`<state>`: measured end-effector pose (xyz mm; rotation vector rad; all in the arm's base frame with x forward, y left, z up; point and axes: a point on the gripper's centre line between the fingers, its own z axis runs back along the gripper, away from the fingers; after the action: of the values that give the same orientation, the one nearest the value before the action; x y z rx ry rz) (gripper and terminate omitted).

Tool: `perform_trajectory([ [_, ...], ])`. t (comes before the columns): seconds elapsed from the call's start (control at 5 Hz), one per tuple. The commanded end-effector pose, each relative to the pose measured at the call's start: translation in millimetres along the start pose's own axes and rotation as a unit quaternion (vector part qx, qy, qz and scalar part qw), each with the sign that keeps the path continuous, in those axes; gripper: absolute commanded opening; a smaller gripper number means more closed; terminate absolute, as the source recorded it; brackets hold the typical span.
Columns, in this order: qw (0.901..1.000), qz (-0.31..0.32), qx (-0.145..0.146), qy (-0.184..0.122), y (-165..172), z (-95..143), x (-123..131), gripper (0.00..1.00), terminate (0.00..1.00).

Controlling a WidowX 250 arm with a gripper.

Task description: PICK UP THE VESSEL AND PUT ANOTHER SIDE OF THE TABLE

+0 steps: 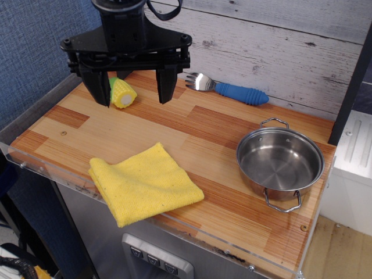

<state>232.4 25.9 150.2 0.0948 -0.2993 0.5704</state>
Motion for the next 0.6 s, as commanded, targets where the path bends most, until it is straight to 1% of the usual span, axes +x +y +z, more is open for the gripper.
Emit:
perform_trajectory([
  [0.0,1.0,0.0,0.0,0.0,0,0,0,1.0,0.0],
  [0.2,1.0,0.006,-0.004,0.001,-13,0,11,1.0,0.0],
  [0.4,0.9999,0.005,0.004,-0.009,-22,7,24,1.0,0.0],
])
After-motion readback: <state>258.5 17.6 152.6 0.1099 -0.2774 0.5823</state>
